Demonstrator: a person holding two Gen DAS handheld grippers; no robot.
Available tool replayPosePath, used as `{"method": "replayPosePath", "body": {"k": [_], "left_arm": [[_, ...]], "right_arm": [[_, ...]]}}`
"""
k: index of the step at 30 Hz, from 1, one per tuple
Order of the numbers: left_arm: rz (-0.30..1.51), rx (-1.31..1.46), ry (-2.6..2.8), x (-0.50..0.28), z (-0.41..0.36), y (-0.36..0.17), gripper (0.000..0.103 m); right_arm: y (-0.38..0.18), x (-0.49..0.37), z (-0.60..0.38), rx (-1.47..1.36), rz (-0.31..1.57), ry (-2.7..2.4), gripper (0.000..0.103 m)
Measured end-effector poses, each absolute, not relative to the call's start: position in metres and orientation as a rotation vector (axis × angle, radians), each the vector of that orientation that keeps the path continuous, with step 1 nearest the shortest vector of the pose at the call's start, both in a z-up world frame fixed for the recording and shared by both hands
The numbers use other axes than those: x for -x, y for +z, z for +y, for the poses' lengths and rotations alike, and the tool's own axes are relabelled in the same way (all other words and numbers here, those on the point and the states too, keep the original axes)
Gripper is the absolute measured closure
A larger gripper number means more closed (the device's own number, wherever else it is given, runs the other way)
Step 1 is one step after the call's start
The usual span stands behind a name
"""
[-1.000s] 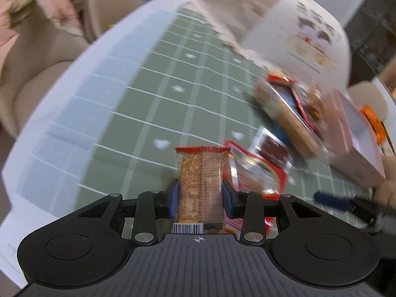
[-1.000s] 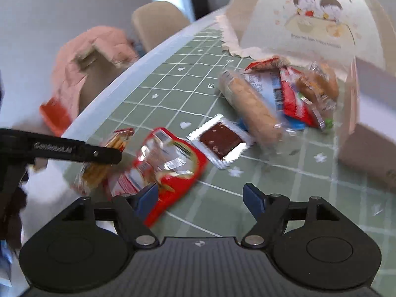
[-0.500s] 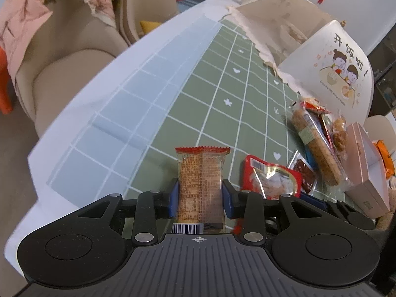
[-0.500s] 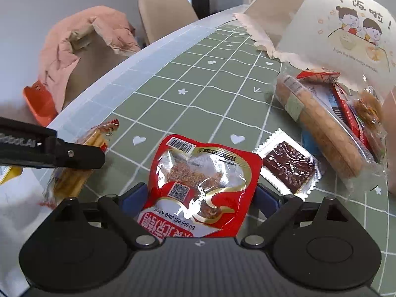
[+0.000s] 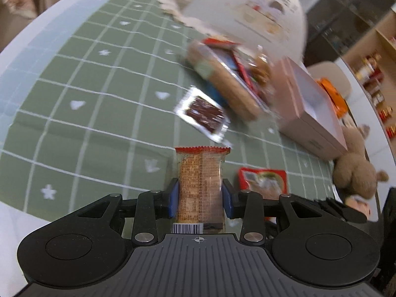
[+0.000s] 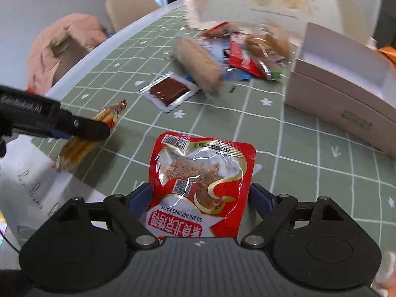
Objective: Organize snacks
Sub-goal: 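Lift the wafer bar with the left tool while the right tool lifts the red bag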
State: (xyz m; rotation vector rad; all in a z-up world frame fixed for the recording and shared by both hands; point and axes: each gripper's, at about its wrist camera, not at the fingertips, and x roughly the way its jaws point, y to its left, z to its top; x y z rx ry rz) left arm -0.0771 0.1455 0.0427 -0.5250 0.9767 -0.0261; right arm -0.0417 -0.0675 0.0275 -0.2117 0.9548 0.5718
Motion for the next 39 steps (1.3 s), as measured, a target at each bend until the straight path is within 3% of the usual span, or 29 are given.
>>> {"method": "replayPosePath", "body": {"k": [2,7,8,11,13,15,23,28,32,36,38,39], "left_arm": [[0.976,0.497,-0.034,0.078,0.134,0.047,0.063],[0.978,0.441,-0.061,0.079,0.112,0.056,0.063],[0.982,0.435,-0.066,0.079,0.108,0.056,0.063],[1.002,0.429,-0.074,0.077,0.098,0.051,0.063],[1.007,0.421,-0.069,0.077,0.093,0.049,0.063],[1.006,0.423,-0.052,0.077,0.092,0.049,0.063],[0.972,0.463,0.061,0.084,0.127,0.056,0.063],[0.972,0.513,0.097,0.093,0.142,0.053,0.063],[0.988,0.523,0.081,0.096,0.138,0.046,0.063],[1.002,0.508,0.038,0.091,0.126,0.045,0.063],[0.998,0.488,0.002,0.087,0.117,0.049,0.063],[0.995,0.478,-0.015,0.084,0.112,0.051,0.063]], "right_arm": [[0.030,0.047,-0.064,0.233,0.936,0.556,0.023],[0.052,0.065,-0.090,0.246,0.865,0.585,0.078],[0.054,0.063,-0.097,0.244,0.867,0.578,0.080],[0.054,0.055,-0.119,0.157,0.909,0.554,0.076],[0.052,0.056,-0.127,0.097,0.912,0.517,0.042],[0.051,0.060,-0.127,0.036,0.906,0.509,0.030],[0.034,0.081,-0.059,0.320,0.848,0.684,0.028],[0.019,0.070,-0.054,0.326,0.887,0.651,0.009],[0.015,0.069,-0.067,0.307,0.873,0.635,0.007],[0.024,0.072,-0.078,0.343,0.864,0.645,0.026],[0.032,0.073,-0.087,0.369,0.832,0.634,0.046],[0.035,0.073,-0.093,0.377,0.828,0.616,0.050]]}}
